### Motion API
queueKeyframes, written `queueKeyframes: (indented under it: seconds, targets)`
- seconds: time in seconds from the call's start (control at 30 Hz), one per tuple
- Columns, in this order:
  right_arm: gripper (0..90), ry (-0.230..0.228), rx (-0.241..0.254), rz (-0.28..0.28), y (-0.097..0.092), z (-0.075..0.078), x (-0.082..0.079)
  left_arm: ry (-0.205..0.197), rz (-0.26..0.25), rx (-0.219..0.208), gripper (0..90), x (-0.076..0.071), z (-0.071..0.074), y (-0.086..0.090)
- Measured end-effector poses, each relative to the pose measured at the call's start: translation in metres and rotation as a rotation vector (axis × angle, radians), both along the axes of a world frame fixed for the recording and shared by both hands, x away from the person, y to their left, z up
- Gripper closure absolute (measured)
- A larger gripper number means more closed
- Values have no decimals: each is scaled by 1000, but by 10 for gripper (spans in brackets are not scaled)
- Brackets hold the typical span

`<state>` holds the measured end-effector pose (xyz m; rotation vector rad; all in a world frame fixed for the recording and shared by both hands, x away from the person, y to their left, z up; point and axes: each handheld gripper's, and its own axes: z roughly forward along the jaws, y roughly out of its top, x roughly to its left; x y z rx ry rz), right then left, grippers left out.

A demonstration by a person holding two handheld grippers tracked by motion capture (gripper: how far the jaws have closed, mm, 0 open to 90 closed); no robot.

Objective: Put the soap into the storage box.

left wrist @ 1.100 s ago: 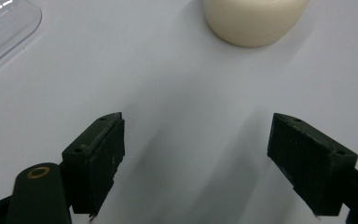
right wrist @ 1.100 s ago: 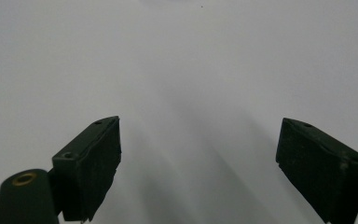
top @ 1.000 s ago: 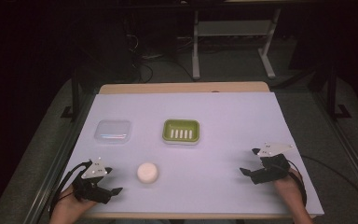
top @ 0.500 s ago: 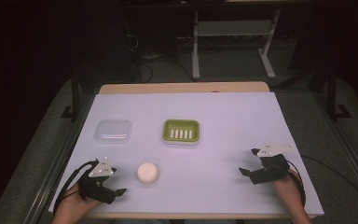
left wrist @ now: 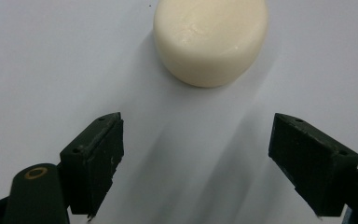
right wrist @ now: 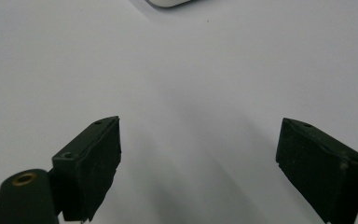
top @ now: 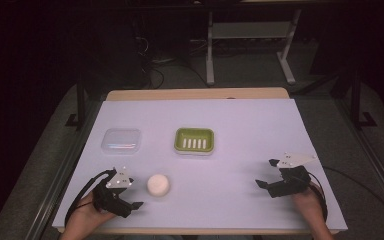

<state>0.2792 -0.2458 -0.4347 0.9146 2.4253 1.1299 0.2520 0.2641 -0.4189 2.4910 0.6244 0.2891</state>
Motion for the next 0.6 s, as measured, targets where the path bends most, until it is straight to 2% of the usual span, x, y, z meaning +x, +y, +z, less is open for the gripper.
queueKeyframes:
  seconds: [0.1,0.6]
  targets:
    - [132,6,8,-21,0,0,1,0,-5,3,178,1,2,-3]
    - [132,1,15,-22,1,1,0,2,-28,28,172,6,5,-13]
